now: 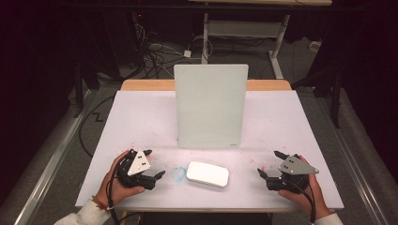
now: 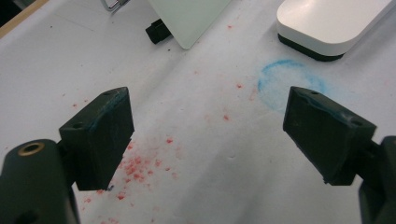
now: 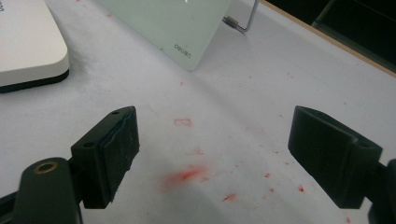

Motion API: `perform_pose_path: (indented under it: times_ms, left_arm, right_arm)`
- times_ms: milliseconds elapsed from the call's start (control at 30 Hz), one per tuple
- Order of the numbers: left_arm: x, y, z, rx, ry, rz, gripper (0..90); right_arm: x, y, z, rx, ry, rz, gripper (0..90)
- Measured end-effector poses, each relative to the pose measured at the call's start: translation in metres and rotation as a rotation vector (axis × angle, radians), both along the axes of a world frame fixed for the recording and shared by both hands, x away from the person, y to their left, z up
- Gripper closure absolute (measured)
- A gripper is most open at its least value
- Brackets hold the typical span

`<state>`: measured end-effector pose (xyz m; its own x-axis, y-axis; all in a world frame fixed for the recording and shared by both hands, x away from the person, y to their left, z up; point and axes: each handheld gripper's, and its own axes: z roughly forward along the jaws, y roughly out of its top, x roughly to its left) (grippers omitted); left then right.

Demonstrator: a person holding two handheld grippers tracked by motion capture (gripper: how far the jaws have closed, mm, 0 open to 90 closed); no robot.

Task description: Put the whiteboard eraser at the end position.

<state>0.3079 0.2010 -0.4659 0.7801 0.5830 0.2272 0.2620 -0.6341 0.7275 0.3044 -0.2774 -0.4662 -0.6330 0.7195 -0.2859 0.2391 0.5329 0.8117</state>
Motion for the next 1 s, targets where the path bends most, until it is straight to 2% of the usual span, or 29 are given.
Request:
perform_pose_path:
  times_ms: [633,1000]
  left_arm:
    - [-0.0007,-0.0014,-0.0007,0.015,0.005,-0.005,15.5]
    - [0.0043,-0.0047,-0.0022,0.02,0.015,-0.004,15.5]
  right_arm:
    - [-0.0002,0.0015,-0.0007,-0.011,0.002,0.011,17.1]
    - [0.0013,-0.0014,-0.0017,-0.009,0.003,0.003,17.5]
